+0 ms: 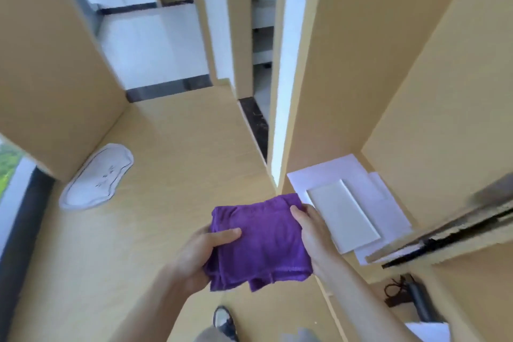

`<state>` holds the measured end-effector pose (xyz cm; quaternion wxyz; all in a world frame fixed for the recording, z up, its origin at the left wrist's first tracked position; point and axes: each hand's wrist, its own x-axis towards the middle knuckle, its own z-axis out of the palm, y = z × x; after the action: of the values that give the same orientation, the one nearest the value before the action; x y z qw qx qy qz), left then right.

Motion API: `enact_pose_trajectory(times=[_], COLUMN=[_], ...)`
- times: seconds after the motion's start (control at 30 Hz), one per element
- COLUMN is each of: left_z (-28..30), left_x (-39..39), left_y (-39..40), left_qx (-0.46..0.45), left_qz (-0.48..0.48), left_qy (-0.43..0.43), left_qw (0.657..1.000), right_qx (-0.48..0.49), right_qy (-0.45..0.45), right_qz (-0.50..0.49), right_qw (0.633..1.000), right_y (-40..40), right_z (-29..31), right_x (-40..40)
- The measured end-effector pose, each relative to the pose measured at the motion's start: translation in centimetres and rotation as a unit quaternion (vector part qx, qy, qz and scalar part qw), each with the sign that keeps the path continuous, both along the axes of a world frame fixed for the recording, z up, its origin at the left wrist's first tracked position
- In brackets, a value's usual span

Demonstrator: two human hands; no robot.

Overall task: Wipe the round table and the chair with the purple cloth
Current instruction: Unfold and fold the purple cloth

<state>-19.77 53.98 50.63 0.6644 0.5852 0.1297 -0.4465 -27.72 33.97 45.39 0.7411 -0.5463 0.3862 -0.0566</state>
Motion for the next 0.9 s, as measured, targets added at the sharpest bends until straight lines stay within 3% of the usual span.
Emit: enact_pose_trajectory(times=[0.13,0.33,0.5,0.6,0.77,0.9], left_z=[-2.1,-6.9,-13.2,-16.1,-18.4,-23.3], left_x=[9.6,15.1,16.4,17.1,18.7,19.5], left_y=[-8.5,-22.1,-30.2,-34.5,-41.1,-47.3], left_qx=[-0.001,0.009,0.077,0.103,0.134,0.134], left_qz=[-0.135,-0.291,-0.355,-0.393,-0.517,-0.589], left_qy=[0.015,0.016,-0.013,-0.042,-0.105,-0.156], left_qw=[0.991,0.957,0.932,0.913,0.839,0.782], right_qx=[0.038,0.066,-0.048,-0.062,-0.036,-0.027], right_qy=[-0.024,0.036,0.204,0.235,0.273,0.301], right_qz=[-0.097,-0.250,-0.217,-0.238,-0.307,-0.366], right_qw=[0.994,0.965,0.953,0.940,0.911,0.880], right_y=[-5.8,-12.3,-16.7,-19.2,-22.6,-26.0], right_z=[0.0,-5.0,-9.9,-11.7,-14.5,-19.4], right_x=[3.7,3.4,4.3,5.0,6.1,6.9])
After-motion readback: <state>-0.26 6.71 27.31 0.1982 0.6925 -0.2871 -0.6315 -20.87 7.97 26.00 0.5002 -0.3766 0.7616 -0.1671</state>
